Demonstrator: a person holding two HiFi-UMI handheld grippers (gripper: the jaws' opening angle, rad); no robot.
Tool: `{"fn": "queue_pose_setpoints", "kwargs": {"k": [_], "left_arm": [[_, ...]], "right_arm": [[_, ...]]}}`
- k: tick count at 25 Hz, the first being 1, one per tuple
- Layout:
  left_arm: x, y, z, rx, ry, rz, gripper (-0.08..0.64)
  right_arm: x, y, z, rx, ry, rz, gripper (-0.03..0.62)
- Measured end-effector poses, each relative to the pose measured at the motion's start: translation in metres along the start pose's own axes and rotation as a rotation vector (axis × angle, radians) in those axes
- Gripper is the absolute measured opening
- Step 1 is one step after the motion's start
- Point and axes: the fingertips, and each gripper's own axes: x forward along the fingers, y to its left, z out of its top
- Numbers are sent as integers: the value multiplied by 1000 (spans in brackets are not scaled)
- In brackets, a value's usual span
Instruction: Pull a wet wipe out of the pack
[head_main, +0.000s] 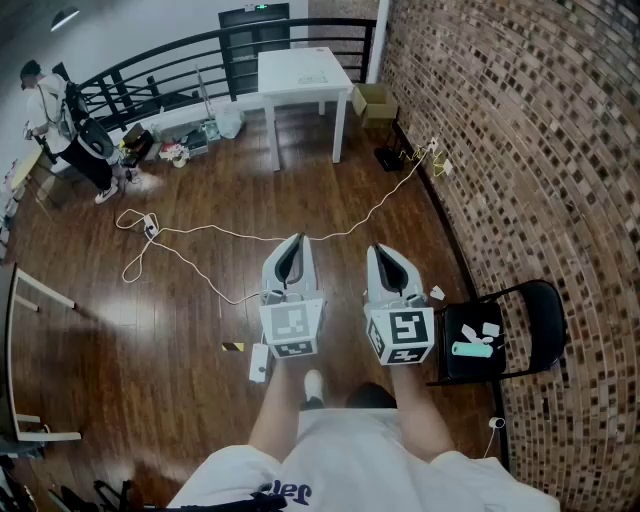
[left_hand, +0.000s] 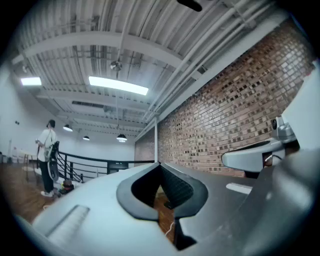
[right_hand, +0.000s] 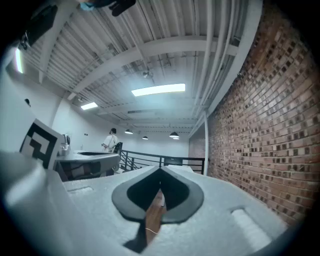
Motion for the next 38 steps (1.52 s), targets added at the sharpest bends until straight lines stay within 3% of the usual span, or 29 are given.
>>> {"fn": "queue_pose_setpoints", "kwargs": {"k": [4,8,16,23,29,38], "left_arm": [[34,16,-21,-36,32,-11,15],[68,35,-24,-55,5,10,15],[181,47,-34,61,26,64,15],[307,40,-20,61,3,79,15],[379,23,-45,104,32,77,15],[489,62,-84,29,60,44,15]], "right_arm": [[42,-14,-13,-45,49,-33,-12],[83,-35,-21,-36,64,-45,-12],[197,-99,-26,26,28,5,-12],[299,-183,6,58,-64,50,-12],[353,-245,-23,110,-27,46,-12],[457,-261,-54,218,2,131,-11]]}}
